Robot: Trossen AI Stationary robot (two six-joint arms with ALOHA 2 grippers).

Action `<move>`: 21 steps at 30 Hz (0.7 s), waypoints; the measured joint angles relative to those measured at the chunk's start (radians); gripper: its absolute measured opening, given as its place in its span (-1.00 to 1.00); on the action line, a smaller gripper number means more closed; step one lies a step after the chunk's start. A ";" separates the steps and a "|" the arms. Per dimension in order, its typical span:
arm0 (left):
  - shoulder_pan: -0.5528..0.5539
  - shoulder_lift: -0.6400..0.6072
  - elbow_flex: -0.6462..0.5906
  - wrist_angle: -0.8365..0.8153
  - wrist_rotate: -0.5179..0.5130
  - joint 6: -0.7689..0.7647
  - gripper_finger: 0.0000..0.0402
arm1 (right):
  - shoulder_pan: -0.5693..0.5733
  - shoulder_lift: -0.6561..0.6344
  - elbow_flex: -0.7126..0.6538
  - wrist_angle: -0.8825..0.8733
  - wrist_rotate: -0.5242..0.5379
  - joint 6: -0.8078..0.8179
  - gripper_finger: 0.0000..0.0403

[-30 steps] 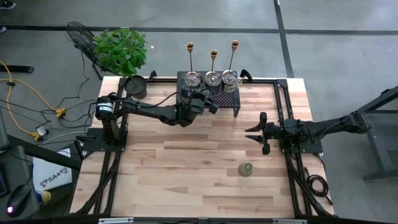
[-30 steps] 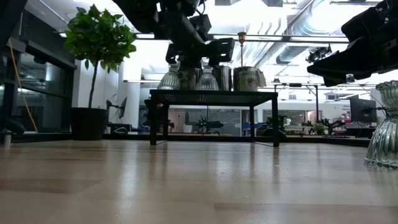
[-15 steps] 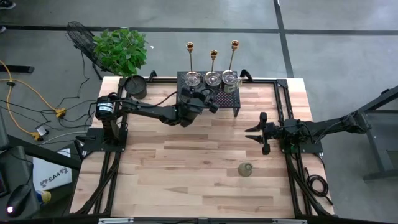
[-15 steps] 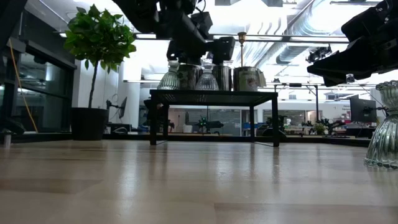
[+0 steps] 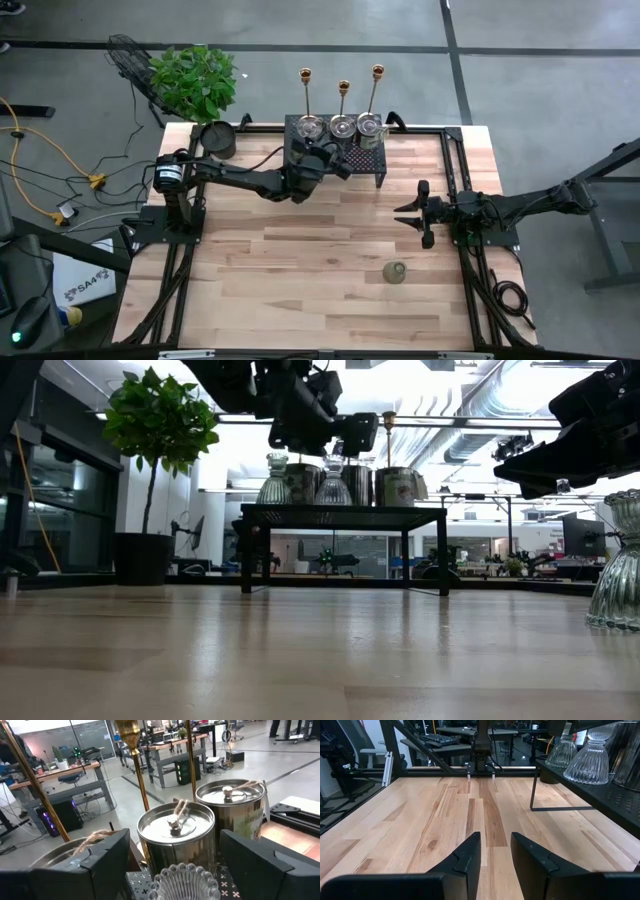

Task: Pick & Place candle stick holders
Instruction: Put the transparent glass candle holder on the shelf

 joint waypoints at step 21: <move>0.000 0.000 0.000 0.251 -0.001 0.259 0.51 | 0.000 0.000 0.000 0.000 0.000 0.000 -0.51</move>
